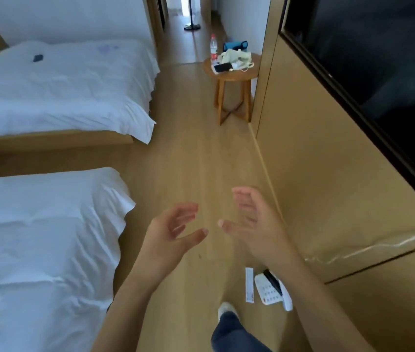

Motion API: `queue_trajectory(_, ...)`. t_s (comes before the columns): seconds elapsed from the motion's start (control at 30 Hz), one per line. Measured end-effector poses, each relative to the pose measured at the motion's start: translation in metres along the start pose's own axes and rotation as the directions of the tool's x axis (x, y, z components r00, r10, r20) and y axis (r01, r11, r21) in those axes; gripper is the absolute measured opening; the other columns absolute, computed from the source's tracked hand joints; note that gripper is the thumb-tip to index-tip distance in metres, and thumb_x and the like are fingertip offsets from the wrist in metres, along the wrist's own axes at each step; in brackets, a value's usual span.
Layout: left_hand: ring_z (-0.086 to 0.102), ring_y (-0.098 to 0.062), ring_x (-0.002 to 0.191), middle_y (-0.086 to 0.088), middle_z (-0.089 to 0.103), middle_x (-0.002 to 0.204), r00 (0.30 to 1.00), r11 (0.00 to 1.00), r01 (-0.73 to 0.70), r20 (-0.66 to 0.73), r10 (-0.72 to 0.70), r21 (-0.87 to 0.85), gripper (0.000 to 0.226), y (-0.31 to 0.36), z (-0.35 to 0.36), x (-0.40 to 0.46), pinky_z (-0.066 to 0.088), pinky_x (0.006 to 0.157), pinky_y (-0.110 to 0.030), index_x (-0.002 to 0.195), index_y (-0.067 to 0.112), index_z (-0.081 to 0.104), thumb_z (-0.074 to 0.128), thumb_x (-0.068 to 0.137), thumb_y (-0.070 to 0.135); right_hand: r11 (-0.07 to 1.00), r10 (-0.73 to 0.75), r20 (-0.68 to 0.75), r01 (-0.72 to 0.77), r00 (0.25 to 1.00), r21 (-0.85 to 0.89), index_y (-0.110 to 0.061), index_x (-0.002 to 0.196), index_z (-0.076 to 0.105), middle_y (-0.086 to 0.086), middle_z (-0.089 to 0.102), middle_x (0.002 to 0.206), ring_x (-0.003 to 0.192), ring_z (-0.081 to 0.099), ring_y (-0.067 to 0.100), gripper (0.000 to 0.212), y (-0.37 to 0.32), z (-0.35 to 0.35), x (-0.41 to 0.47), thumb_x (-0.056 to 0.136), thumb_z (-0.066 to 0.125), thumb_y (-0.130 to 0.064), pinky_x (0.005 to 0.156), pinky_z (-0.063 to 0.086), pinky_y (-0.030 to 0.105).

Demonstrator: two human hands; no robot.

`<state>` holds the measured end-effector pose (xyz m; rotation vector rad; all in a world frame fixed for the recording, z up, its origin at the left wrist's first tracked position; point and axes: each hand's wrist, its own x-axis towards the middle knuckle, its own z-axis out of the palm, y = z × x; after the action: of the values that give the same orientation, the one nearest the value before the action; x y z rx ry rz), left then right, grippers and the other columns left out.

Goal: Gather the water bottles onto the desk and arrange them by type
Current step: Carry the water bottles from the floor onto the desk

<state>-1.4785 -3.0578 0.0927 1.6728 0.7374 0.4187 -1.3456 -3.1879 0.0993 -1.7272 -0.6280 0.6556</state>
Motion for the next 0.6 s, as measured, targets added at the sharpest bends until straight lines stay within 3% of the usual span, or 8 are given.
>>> queue_trajectory(0.27, 0.064, 0.002, 0.108, 0.019, 0.071, 0.11, 0.998, 1.0, -0.004, -0.058, 0.003, -0.008, 0.038, 0.012, -0.034, 0.177, 0.049, 0.097, -0.024, 0.108, 0.027, 0.069, 0.083, 0.076, 0.016, 0.999, -0.01, 0.029, 0.011, 1.0, -0.033, -0.042, 0.11, 0.053, -0.015, 0.057, 0.126, 0.122, 0.052, 0.005, 0.052, -0.017, 0.008, 0.201, 0.074, 0.085, -0.021, 0.102, 0.041, 0.025)
queue_trajectory(0.6, 0.065, 0.0, 0.109, 0.013, 0.071, 0.113, 0.992, 1.0, 0.015, -0.126, -0.016, -0.004, 0.041, 0.001, -0.141, 0.449, 0.048, 0.097, -0.023, 0.111, 0.025, 0.068, 0.084, 0.075, 0.013, 0.987, -0.03, 0.036, 0.035, 0.999, -0.159, -0.039, 0.122, 0.05, -0.014, 0.053, 0.132, 0.122, 0.048, 0.004, 0.056, -0.05, 0.085, 0.484, 0.077, 0.082, -0.027, 0.098, 0.039, 0.02)
